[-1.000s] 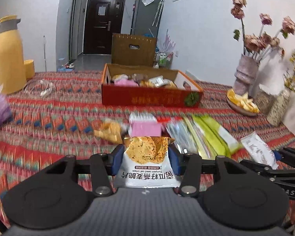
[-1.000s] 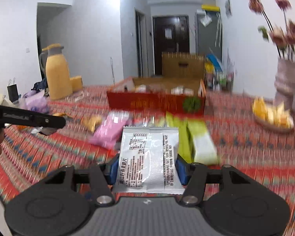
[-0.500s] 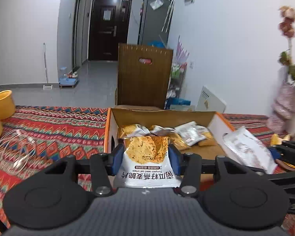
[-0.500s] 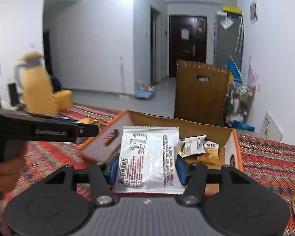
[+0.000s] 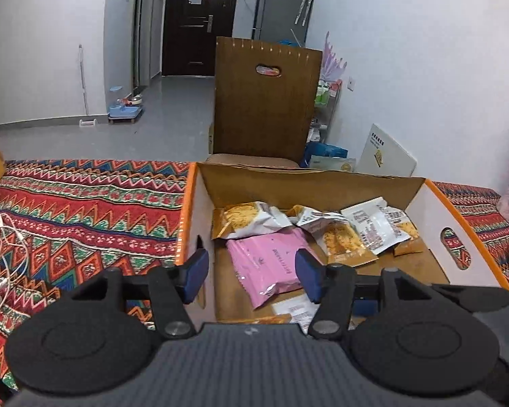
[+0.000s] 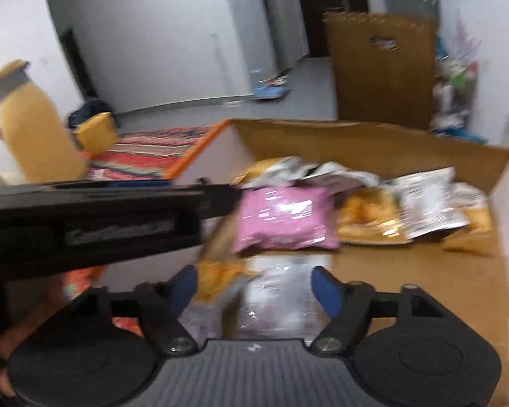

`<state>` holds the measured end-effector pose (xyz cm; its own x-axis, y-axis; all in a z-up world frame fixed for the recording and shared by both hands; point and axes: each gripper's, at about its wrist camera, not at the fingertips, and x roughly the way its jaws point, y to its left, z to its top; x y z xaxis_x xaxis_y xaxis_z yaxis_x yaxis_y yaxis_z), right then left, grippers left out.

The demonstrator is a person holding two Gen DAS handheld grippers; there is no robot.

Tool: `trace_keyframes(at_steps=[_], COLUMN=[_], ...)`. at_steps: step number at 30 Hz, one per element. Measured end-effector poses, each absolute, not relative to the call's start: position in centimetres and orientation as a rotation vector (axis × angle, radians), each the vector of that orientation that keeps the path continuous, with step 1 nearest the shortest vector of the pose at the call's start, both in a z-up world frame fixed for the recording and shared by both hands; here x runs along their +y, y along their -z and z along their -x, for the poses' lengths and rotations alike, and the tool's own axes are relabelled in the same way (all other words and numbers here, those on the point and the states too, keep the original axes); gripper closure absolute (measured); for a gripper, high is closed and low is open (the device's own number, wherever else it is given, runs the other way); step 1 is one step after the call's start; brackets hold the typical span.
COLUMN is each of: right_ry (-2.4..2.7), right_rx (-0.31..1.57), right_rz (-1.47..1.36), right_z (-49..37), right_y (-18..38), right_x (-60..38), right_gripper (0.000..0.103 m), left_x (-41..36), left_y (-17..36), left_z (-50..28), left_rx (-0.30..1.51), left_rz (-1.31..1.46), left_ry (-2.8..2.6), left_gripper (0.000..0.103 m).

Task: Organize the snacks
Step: 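Carry both packets into the orange box and open both tools, then withdraw both tools from the box back toward the snack pile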

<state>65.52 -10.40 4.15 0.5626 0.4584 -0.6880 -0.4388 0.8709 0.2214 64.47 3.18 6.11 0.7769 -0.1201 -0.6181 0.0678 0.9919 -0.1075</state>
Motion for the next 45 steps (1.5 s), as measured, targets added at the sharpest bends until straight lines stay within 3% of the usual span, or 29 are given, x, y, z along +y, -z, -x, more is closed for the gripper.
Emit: trace_keyframes(at_steps=[6,12,17,19,25,36,45], right_ry=[-0.466,-0.421,-0.401,-0.394,-0.419,-0.445,-0.348], right_rx=[0.730,0.630,0.534,0.496,0.414,0.292,0.317], right_rz=[0.076,0.082,0.085,0.094,0.060,-0.019,0.041], right_z=[-63.4,-59.7,-54.1,-51.5,-42.6,-25.1,-16.8], right_y=[-7.1,-13.4,-19.4,-21.5,-25.3,-22.9,-14.6], right_x=[-10.7,-14.1,-17.0,-18.1,-22.7,-31.4,-32.7], right_gripper=[0.022,0.019,0.014,0.013,0.004,0.000,0.000], left_x=[4.9,5.7,5.6,5.4,4.5,4.8,3.9], left_y=[-8.7,-13.3,-18.5,-20.7,-23.6,-18.6,-10.2], left_z=[-62.5,-57.5,-51.0,-47.7,-36.8,-18.8,-11.5], left_rx=[0.636,0.594,0.514,0.482,0.409,0.256,0.314], left_rz=[0.086,0.062,0.047,0.037,-0.026,-0.060,-0.053], left_ry=[0.081,0.081,0.129,0.161,0.195,0.149,0.068], left_gripper=[0.042,0.029,0.016,0.005,0.000,0.000,0.000])
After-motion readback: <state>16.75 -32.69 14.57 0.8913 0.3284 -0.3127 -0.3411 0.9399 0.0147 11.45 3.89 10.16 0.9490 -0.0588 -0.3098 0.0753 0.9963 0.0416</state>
